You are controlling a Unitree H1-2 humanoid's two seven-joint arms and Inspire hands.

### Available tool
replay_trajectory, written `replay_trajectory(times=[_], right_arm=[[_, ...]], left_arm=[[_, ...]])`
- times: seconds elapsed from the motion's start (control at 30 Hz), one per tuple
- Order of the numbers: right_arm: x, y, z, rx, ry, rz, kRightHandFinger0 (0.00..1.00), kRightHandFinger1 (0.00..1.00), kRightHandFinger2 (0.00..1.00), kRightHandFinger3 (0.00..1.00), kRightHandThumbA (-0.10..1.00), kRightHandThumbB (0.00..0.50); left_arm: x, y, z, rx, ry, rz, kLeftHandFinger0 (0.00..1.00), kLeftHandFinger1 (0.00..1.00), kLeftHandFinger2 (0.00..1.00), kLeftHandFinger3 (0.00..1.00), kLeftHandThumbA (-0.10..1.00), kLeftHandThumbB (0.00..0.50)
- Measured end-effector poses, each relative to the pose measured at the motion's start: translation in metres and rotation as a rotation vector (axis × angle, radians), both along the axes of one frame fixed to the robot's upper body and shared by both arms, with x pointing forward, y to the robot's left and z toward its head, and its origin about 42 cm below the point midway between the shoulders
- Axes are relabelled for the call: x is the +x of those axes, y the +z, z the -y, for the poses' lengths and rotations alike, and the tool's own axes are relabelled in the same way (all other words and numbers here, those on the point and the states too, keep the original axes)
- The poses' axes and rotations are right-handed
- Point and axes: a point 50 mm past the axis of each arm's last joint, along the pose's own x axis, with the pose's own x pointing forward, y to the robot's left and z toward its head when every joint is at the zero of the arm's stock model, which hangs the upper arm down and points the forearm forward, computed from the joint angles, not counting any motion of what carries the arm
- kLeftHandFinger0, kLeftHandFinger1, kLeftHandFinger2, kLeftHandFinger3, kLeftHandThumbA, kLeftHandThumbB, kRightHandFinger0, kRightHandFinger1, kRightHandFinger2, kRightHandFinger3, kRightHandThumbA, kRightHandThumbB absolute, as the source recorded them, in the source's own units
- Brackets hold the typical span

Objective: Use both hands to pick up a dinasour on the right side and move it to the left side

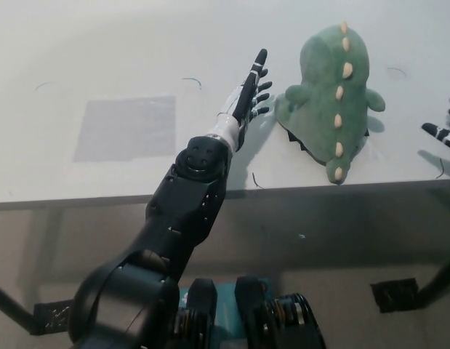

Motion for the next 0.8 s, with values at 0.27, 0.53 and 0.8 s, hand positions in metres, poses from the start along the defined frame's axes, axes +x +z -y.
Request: replay_trajectory(times=[0.27, 0.53, 0.8], right_arm=[[0.015, 0.001, -0.048, 0.021, 0.077, 0.009, 1.00, 1.00, 1.00, 1.00, 1.00, 0.150], [0.024, 0.010, -0.072, 0.005, 0.119, 0.024, 1.00, 1.00, 1.00, 1.00, 1.00, 0.172], [0.031, 0.021, -0.094, 0.000, 0.150, 0.036, 1.00, 1.00, 1.00, 1.00, 1.00, 0.187]], left_arm=[[-0.001, 0.000, 0.004, -0.002, 0.008, 0.002, 1.00, 1.00, 1.00, 1.00, 1.00, 0.417], [-0.001, 0.002, 0.005, -0.004, 0.017, 0.008, 1.00, 1.00, 1.00, 1.00, 1.00, 0.415], [-0.002, 0.005, 0.012, -0.005, 0.023, 0.009, 1.00, 1.00, 1.00, 1.00, 1.00, 0.407]])
